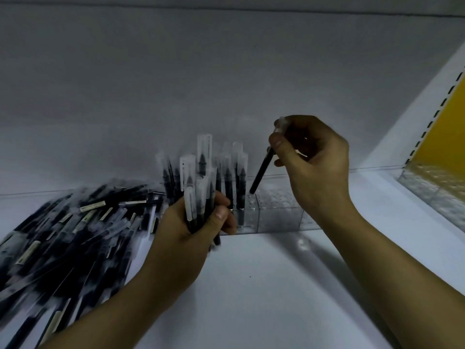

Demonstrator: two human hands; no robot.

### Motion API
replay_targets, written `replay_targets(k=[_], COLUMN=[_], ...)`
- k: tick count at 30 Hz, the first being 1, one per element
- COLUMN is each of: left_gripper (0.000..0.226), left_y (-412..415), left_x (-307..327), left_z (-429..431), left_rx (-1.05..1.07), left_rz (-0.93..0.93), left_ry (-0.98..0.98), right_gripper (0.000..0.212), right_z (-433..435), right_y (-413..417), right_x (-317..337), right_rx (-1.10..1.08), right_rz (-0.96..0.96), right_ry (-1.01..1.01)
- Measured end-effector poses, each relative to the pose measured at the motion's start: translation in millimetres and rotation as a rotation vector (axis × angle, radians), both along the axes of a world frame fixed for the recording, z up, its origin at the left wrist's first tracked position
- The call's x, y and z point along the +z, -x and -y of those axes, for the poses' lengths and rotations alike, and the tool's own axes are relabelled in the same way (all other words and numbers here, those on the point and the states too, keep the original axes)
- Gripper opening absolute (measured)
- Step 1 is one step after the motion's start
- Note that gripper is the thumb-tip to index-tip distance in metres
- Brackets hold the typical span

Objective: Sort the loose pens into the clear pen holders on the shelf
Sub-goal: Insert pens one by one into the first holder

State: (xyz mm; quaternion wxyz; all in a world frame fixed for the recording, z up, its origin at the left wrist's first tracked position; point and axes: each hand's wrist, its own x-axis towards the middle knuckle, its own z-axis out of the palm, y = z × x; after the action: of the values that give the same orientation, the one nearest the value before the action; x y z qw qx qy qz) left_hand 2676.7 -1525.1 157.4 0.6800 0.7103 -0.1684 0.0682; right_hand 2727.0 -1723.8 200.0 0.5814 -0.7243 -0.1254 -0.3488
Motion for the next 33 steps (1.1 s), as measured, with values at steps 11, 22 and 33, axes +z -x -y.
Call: replay_targets(k=[11, 22, 33], left_gripper=[0.024, 0.031, 0.025], left_y=[2, 3, 8], left_x=[0, 6, 12], left_z=[3, 2, 5], left_rx=[0.017, -0.047, -0.06], left_rz=[-0.042, -0.026, 0.048], left_ry=[-0.034, -0.048, -0.017], right_gripper=[0.03, 0.024, 0.03], right_z=[-7, -11, -16], right_y=[-14, 2, 21], right_x=[-18, -13, -2], right_rx=[0.007, -0.066, 0.297], right_rz=[-0.056, 0.054, -0.044], right_ry=[0.238, 0.26, 0.119])
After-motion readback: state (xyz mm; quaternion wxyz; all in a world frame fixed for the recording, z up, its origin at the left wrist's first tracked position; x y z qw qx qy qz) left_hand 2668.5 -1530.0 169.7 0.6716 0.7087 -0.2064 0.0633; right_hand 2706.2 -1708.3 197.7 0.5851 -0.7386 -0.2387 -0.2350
